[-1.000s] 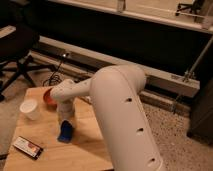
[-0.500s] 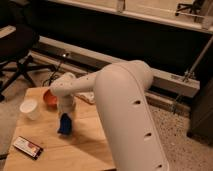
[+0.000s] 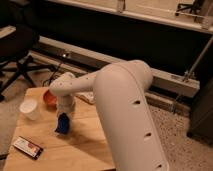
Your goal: Place the white sponge in the ceramic bowl
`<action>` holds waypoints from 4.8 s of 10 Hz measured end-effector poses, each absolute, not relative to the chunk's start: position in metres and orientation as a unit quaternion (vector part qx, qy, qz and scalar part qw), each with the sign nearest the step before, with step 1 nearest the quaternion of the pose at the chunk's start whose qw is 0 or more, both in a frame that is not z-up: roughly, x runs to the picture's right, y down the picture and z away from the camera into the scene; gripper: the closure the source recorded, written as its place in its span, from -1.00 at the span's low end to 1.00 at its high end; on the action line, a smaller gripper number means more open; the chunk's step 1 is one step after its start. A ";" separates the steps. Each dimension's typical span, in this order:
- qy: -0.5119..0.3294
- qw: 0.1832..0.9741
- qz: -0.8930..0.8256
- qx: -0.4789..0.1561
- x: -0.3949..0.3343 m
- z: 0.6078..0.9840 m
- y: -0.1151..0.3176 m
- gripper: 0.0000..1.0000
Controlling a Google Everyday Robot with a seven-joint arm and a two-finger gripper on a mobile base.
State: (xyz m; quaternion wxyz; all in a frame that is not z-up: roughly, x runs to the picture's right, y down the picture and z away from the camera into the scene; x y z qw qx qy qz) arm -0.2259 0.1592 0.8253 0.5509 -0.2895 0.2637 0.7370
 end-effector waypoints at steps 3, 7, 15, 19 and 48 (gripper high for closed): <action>0.264 0.551 0.737 -0.289 -0.226 0.825 0.159 1.00; 0.264 0.551 0.737 -0.289 -0.226 0.825 0.159 1.00; 0.264 0.551 0.737 -0.289 -0.225 0.825 0.159 1.00; 0.264 0.551 0.737 -0.289 -0.225 0.826 0.160 1.00; 0.056 0.570 0.769 -0.283 -0.272 0.764 -0.008 1.00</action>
